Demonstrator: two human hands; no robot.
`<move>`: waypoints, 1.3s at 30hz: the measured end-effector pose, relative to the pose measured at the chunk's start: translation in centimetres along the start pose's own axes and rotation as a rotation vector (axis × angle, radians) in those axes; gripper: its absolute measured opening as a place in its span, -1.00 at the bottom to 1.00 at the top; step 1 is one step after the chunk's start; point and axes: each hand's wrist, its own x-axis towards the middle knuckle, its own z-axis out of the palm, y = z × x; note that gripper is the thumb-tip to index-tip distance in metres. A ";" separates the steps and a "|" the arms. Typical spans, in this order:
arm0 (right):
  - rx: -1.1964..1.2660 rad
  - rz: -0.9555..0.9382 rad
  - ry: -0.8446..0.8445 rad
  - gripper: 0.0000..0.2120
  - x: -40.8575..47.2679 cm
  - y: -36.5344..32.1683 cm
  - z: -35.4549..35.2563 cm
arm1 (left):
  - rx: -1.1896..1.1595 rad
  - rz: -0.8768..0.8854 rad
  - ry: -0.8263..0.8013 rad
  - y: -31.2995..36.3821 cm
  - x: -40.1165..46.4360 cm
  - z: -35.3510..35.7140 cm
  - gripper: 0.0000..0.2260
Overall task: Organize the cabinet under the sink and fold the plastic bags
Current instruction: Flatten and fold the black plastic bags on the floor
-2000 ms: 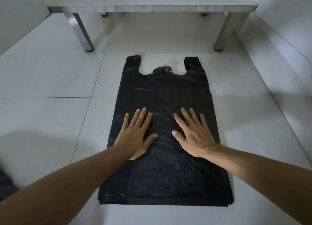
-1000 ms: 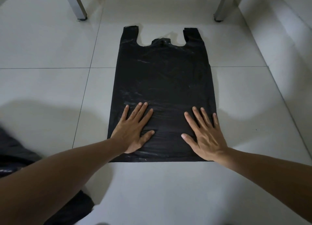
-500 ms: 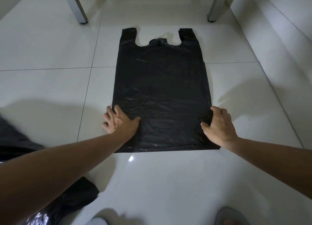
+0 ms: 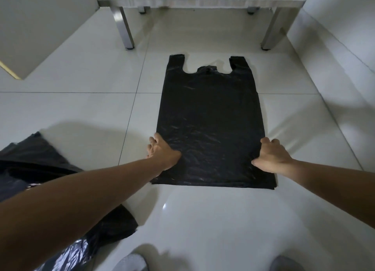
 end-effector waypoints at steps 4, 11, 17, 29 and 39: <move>-0.041 -0.122 -0.024 -0.33 -0.2 -3.8 -2.1 | 0.031 -0.015 -0.091 0.1 0.0 -4.4 -0.40; 0.110 -0.528 -0.220 -0.49 -4.2 -16.8 -2.9 | 0.259 0.083 -0.258 -3.0 -2.3 -17.9 -0.56; 0.214 -0.738 -0.454 -0.65 -10.4 -27.1 1.9 | 0.662 0.027 -0.265 -10.3 -3.0 -23.9 -0.49; 0.002 -0.714 -0.285 -0.76 -13.1 -32.3 10.3 | 1.086 0.367 0.122 -19.1 -1.4 -21.7 -0.68; 0.576 -0.487 -0.571 -0.74 -10.6 -32.1 7.3 | 0.718 0.430 0.389 -20.3 0.6 -21.5 -0.75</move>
